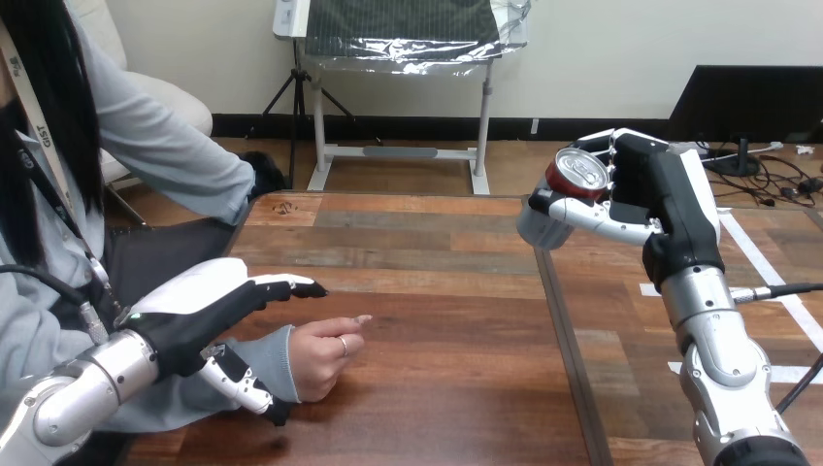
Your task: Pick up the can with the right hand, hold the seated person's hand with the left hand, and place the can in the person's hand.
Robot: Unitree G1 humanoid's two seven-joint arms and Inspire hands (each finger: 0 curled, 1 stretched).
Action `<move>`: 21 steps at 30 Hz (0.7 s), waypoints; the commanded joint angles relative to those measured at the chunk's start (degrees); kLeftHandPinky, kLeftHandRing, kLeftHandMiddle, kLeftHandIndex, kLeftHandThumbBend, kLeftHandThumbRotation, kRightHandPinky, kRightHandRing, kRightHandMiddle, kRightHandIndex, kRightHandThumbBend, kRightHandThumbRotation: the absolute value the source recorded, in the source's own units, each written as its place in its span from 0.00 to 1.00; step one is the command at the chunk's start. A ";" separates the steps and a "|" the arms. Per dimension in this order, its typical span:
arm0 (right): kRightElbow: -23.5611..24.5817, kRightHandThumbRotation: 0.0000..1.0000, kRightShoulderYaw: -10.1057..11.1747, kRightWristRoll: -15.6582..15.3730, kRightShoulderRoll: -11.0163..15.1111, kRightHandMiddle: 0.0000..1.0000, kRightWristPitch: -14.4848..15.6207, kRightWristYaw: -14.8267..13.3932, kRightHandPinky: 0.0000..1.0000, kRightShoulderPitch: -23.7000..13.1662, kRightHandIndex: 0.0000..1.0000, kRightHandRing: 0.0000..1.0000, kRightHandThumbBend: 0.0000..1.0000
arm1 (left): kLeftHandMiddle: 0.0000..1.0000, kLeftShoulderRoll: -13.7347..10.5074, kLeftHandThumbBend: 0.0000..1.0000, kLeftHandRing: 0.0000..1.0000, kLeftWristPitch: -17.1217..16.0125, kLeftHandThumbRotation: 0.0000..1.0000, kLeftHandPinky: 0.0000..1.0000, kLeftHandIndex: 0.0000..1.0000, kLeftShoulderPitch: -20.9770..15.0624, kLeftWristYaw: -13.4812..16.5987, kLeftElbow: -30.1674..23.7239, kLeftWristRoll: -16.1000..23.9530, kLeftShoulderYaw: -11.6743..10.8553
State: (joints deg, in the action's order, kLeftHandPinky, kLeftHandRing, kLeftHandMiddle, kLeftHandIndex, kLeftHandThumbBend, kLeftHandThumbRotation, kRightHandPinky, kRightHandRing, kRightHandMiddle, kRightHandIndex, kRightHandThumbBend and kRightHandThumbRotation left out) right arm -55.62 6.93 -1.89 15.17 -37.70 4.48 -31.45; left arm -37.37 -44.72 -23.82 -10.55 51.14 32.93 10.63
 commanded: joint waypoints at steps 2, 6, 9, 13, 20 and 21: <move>5.45 0.00 0.78 1.75 0.03 0.46 -1.05 0.32 0.34 -1.21 0.48 0.39 0.70 | 0.88 -1.20 1.00 0.87 0.07 0.14 0.81 0.86 -6.12 3.02 2.70 1.35 1.55; 6.60 0.00 0.66 1.61 0.15 0.46 -0.94 0.56 0.34 -0.62 0.48 0.39 0.70 | 0.88 -1.02 1.00 0.87 -0.06 0.15 0.81 0.87 -6.71 4.49 4.47 2.25 2.28; 7.48 0.00 0.54 1.60 0.28 0.46 -0.96 0.97 0.34 -0.16 0.48 0.39 0.70 | 0.88 -0.86 1.00 0.87 0.00 0.15 0.82 0.87 -7.10 5.42 5.60 2.56 2.89; 8.56 0.00 0.62 1.92 0.22 0.46 -0.62 1.33 0.34 0.39 0.48 0.40 0.70 | 0.89 -0.76 1.00 0.88 0.48 0.16 0.82 0.88 -7.59 6.23 6.84 3.12 3.73; 10.35 0.00 0.45 1.75 0.30 0.46 -0.04 1.25 0.34 1.31 0.48 0.40 0.70 | 0.90 -0.54 1.00 0.89 0.21 0.18 0.83 0.89 -8.09 6.97 8.56 3.29 4.45; 10.57 0.00 0.42 1.72 0.31 0.46 0.06 1.24 0.34 1.42 0.48 0.40 0.70 | 0.90 -0.53 1.00 0.89 0.17 0.18 0.83 0.89 -8.16 7.10 8.75 3.30 4.58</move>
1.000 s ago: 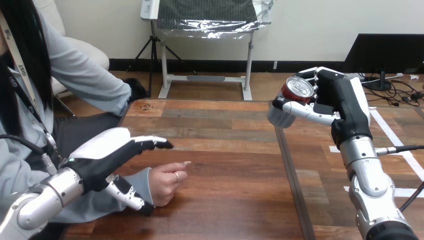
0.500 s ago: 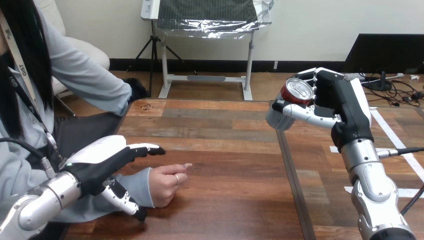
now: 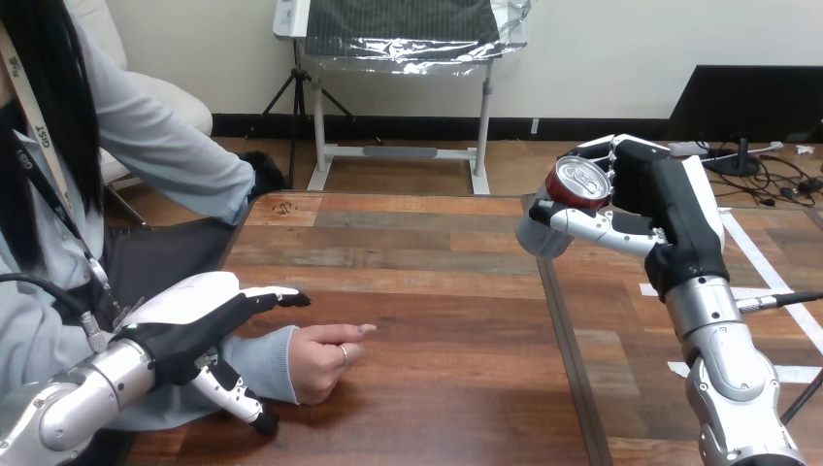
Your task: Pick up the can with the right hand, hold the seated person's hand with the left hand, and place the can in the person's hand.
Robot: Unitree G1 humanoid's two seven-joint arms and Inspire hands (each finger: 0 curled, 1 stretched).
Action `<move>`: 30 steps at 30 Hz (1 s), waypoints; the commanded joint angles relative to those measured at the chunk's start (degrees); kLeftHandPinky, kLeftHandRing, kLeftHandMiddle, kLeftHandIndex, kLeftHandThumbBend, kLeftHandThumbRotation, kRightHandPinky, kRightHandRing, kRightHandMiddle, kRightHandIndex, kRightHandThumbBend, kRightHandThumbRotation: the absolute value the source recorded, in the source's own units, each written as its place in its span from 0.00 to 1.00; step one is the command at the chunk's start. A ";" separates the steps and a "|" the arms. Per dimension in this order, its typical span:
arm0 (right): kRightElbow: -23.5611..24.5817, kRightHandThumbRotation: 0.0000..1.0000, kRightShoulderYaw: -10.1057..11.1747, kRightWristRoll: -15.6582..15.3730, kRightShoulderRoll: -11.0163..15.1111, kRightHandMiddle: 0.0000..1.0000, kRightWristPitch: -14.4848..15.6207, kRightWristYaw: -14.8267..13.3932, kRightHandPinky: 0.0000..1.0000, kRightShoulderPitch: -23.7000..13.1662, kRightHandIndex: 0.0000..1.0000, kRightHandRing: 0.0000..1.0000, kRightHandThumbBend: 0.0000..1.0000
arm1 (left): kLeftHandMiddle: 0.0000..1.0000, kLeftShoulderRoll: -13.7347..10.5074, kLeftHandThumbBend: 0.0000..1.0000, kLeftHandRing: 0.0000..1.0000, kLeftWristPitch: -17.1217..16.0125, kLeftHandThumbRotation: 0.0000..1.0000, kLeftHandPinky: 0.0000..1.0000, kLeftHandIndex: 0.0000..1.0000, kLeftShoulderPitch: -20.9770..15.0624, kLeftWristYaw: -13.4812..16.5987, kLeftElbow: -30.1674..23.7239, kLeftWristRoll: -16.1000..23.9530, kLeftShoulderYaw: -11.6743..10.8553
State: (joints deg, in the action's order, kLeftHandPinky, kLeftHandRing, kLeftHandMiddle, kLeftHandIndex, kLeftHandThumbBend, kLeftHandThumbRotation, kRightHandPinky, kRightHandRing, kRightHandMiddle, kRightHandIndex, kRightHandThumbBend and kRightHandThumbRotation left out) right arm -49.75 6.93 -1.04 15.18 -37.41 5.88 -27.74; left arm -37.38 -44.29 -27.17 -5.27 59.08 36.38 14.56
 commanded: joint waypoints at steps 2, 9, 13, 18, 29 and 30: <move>5.18 0.00 0.39 1.07 0.26 0.46 -0.21 0.12 0.34 -2.04 0.48 0.39 0.69 | 0.91 -0.55 1.00 0.89 -0.26 0.18 0.83 0.89 -4.90 2.38 1.12 0.06 1.00; 6.52 0.00 0.30 1.07 0.19 0.45 0.07 0.36 0.34 -1.25 0.48 0.39 0.69 | 0.90 -0.53 1.00 0.89 0.05 0.20 0.83 0.89 -5.31 4.15 2.56 0.94 2.17; 7.24 0.00 0.37 1.47 0.05 0.45 0.46 0.84 0.33 -0.83 0.48 0.39 0.69 | 0.90 -0.52 1.00 0.89 0.32 0.20 0.83 0.89 -5.46 5.05 3.24 1.36 2.79; 8.29 0.00 0.33 1.66 0.00 0.45 0.77 1.14 0.33 -0.29 0.48 0.39 0.69 | 0.88 -0.40 1.00 0.87 0.90 0.21 0.82 0.87 -5.60 5.98 3.80 1.65 3.49; 10.03 0.00 0.09 1.09 0.13 0.45 1.11 1.06 0.34 0.70 0.48 0.39 0.70 | 0.81 -0.02 1.00 0.81 2.37 0.23 0.75 0.80 -5.74 9.91 4.97 3.74 5.24; 10.20 0.00 0.07 1.00 0.16 0.46 1.21 1.01 0.34 0.79 0.48 0.39 0.70 | 0.80 0.00 1.00 0.80 2.43 0.23 0.74 0.79 -5.75 10.21 5.07 3.79 5.37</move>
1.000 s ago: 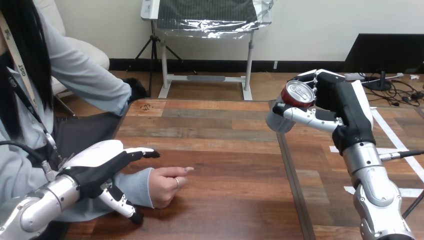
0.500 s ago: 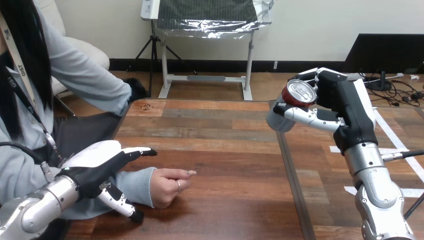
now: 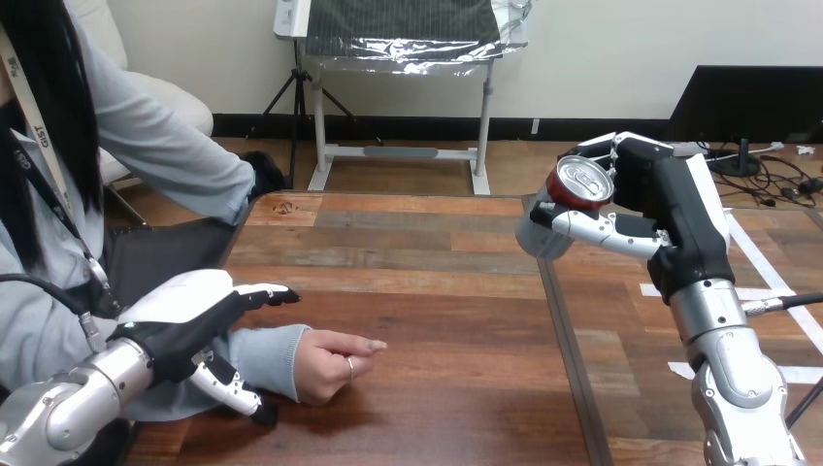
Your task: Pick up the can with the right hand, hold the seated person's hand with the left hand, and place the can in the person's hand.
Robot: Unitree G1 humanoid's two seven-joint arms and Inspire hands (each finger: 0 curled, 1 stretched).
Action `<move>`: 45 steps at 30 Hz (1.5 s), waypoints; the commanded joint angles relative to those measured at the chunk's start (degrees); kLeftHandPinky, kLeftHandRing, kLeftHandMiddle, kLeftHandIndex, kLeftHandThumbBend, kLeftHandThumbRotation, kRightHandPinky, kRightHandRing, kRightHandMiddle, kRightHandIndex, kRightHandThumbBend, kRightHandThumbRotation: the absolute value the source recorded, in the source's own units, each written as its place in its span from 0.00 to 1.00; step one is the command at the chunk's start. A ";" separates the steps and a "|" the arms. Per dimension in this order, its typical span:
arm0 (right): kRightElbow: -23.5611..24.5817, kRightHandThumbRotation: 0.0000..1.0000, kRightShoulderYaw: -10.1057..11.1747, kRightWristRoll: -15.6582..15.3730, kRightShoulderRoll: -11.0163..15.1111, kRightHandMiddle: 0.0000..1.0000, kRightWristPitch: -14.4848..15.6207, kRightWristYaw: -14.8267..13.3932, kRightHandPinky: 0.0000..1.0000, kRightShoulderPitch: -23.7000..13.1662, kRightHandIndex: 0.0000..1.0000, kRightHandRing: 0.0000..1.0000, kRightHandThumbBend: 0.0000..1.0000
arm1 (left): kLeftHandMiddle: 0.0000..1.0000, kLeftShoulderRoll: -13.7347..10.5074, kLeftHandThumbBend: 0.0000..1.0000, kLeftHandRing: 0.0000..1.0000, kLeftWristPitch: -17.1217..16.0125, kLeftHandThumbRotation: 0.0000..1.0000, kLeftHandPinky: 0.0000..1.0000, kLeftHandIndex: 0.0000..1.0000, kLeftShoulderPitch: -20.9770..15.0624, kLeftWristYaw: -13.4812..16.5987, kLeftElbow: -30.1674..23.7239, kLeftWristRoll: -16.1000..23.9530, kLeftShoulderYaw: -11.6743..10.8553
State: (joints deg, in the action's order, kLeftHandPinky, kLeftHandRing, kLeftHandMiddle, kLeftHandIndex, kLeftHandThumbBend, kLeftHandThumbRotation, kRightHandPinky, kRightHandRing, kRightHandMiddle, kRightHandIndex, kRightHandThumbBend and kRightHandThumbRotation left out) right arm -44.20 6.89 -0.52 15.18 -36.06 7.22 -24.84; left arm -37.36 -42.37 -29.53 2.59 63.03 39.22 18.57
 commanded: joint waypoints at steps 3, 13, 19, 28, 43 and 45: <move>4.95 0.00 0.10 0.60 0.20 0.46 -0.03 -0.08 0.34 -1.91 0.48 0.39 0.70 | 0.76 0.27 1.00 0.76 1.12 0.22 0.71 0.76 -3.39 3.14 1.59 0.85 1.62; 4.83 0.00 0.10 0.56 0.31 0.47 0.23 0.26 0.36 -1.62 0.49 0.41 0.70 | 0.65 0.95 1.00 0.61 1.05 0.14 0.57 0.67 -3.25 5.09 2.41 0.02 1.95; 4.77 0.00 0.01 0.20 0.31 0.48 0.47 0.00 0.36 -1.52 0.49 0.41 0.71 | 0.60 1.08 1.00 0.56 0.36 0.08 0.52 0.61 -3.30 6.34 2.74 0.15 2.25; 4.26 0.00 0.01 0.67 0.10 0.48 0.09 0.68 0.35 -1.56 0.49 0.41 0.71 | 0.54 1.07 0.99 0.51 -0.93 0.01 0.47 0.55 -3.62 6.77 3.26 0.17 2.59; 3.08 0.00 0.10 1.23 -0.36 0.48 -0.02 1.37 0.34 -1.87 0.49 0.40 0.71 | 0.48 1.30 0.96 0.43 -2.02 0.00 0.39 0.48 -4.45 6.53 4.36 0.04 3.08; 2.89 0.00 0.18 1.57 -0.44 0.48 0.03 1.69 0.34 -1.95 0.49 0.40 0.71 | 0.47 1.31 0.96 0.42 -2.06 0.00 0.38 0.48 -4.51 6.51 4.40 0.00 3.18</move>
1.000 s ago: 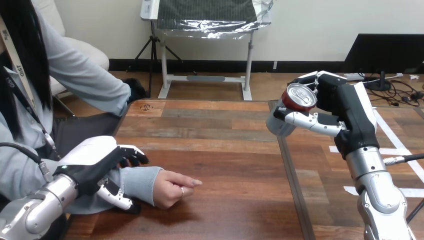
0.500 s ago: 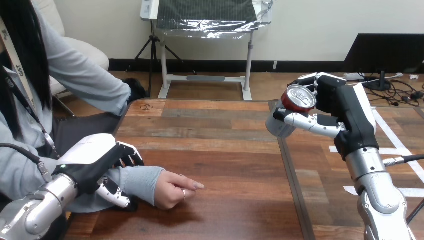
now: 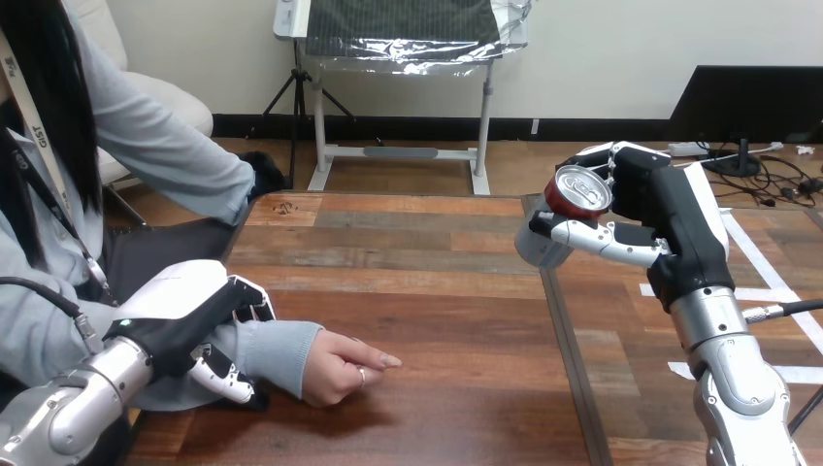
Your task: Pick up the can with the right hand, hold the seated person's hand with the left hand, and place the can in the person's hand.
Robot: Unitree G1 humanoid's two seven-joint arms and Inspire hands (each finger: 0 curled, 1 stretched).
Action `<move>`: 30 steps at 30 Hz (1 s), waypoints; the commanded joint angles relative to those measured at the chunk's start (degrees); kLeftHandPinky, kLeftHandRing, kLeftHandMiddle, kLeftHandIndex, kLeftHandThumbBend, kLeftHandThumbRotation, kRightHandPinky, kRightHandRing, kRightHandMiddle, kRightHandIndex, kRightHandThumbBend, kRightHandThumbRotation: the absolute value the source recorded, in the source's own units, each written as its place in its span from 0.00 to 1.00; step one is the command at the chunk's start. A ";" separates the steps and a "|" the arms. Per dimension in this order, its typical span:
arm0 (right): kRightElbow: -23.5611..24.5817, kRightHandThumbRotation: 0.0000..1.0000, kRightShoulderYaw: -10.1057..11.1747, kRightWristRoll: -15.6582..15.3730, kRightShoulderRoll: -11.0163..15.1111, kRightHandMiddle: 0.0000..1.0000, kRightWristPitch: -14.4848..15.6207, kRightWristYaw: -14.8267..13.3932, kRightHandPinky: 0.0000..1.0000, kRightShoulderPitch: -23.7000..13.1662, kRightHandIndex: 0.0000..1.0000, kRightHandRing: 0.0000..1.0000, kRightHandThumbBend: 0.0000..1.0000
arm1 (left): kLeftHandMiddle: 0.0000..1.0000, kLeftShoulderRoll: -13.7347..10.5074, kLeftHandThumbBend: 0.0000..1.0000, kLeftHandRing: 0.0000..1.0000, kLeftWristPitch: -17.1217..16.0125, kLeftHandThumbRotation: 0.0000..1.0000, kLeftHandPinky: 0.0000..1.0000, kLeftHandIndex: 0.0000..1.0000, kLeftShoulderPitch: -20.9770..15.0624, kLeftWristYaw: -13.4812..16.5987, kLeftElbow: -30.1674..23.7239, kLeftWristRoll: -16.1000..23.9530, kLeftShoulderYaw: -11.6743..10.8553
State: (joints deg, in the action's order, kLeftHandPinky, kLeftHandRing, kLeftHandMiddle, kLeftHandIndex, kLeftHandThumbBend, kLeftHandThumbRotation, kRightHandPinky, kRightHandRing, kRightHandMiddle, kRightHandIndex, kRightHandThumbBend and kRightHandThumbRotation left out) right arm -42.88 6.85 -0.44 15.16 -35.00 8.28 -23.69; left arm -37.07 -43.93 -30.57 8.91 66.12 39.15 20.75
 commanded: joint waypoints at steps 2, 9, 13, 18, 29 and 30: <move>1.35 0.00 0.29 1.76 -0.49 0.48 -0.90 0.90 0.34 -3.16 0.49 0.40 0.70 | 0.47 1.02 0.95 0.42 -0.56 0.00 0.38 0.47 -3.53 -0.04 1.27 -0.04 1.08; 0.88 0.00 0.33 1.62 -0.53 0.48 -1.24 1.01 0.35 -3.29 0.50 0.41 0.70 | 0.46 1.00 0.94 0.41 -0.42 0.00 0.36 0.47 -3.79 -0.69 1.16 -0.25 1.52; 0.94 0.00 0.41 1.85 -0.75 0.48 -1.03 1.10 0.35 -3.32 0.50 0.41 0.70 | 0.46 1.02 0.94 0.40 -0.19 0.00 0.36 0.46 -3.94 -1.27 1.13 -0.31 1.70; 1.04 0.00 0.39 1.75 -0.84 0.48 -0.78 0.96 0.36 -3.36 0.50 0.42 0.70 | 0.46 1.11 0.93 0.40 -0.02 0.00 0.35 0.46 -4.00 -1.82 1.04 -0.46 1.72; 0.26 0.00 0.25 1.40 -0.87 0.49 -1.45 0.88 0.36 -3.70 0.50 0.42 0.71 | 0.45 1.52 0.93 0.39 -0.11 0.00 0.34 0.46 -3.90 -2.29 1.29 -0.76 1.72; 0.15 0.00 0.24 1.36 -0.87 0.49 -1.52 0.85 0.36 -3.74 0.50 0.42 0.71 | 0.44 1.55 0.93 0.38 -0.15 0.00 0.34 0.45 -3.88 -2.26 1.30 -0.78 1.71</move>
State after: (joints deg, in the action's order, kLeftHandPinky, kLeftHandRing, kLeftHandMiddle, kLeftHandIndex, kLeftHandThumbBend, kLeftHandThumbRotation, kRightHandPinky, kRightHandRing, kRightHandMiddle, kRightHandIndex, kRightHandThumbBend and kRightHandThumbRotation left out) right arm -43.11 6.85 0.09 14.84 -35.01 9.52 -23.69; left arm -37.07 -44.09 -31.90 6.93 66.83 38.80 21.75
